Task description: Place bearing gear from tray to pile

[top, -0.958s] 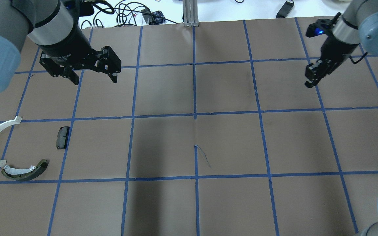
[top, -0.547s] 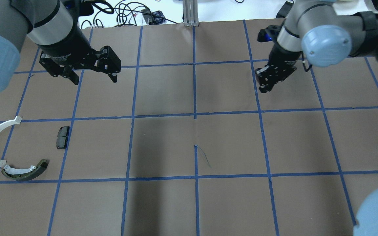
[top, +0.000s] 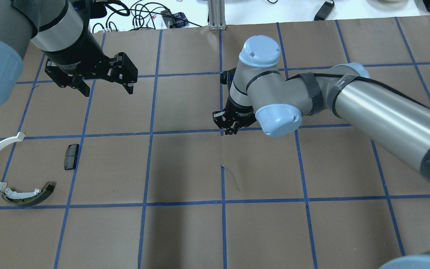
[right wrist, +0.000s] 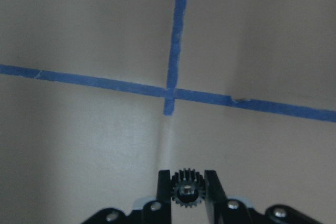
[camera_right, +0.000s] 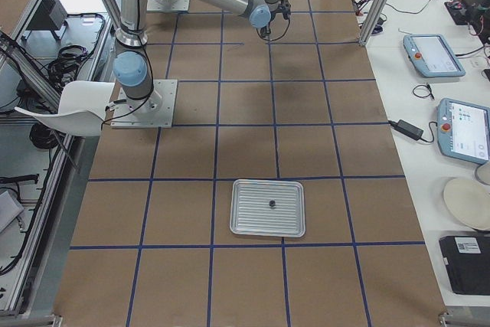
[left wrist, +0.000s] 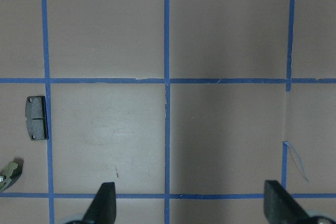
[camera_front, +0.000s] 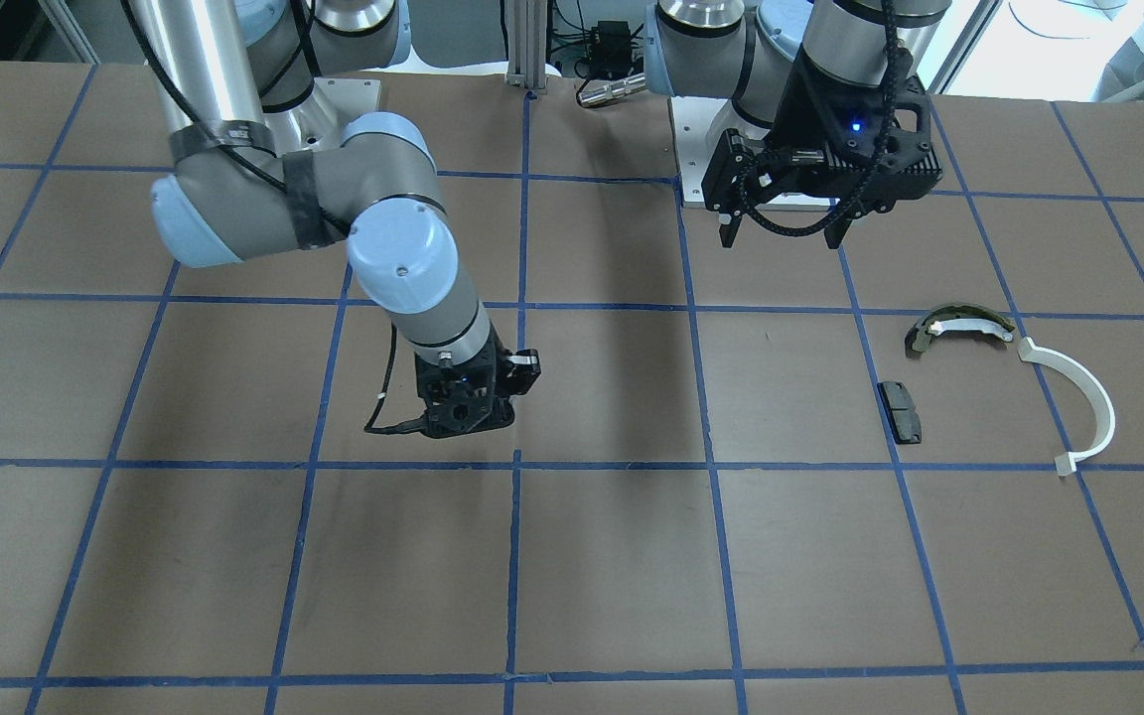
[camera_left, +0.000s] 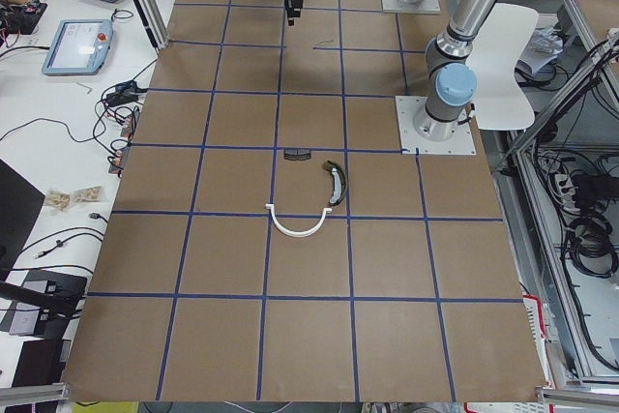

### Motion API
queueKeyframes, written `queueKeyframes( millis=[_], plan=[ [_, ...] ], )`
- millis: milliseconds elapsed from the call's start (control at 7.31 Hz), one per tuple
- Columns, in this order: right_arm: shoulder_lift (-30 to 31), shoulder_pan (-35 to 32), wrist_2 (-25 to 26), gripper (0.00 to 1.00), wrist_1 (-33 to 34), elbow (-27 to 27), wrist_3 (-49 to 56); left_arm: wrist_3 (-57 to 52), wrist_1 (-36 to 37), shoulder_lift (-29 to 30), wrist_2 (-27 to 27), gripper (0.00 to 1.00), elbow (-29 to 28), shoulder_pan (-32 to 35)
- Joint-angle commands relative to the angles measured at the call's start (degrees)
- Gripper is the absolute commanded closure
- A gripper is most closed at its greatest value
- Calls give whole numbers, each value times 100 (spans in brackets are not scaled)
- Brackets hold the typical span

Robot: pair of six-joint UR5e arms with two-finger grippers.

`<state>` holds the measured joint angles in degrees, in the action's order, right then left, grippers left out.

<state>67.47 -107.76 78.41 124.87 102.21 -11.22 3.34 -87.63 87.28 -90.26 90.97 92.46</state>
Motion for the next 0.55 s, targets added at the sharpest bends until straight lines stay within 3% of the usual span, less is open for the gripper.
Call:
queueKeyframes(
  millis=[0, 274, 411],
  plan=[
    [-295, -507, -1, 100, 686, 343, -625, 0, 0, 0, 0, 0, 0, 0],
    [-340, -859, -2, 100, 714, 361, -863, 0, 0, 8, 9, 0, 0, 0],
    [-340, -860, 7, 49, 749, 361, -821, 0, 0, 17, 9, 0, 0, 0]
  ],
)
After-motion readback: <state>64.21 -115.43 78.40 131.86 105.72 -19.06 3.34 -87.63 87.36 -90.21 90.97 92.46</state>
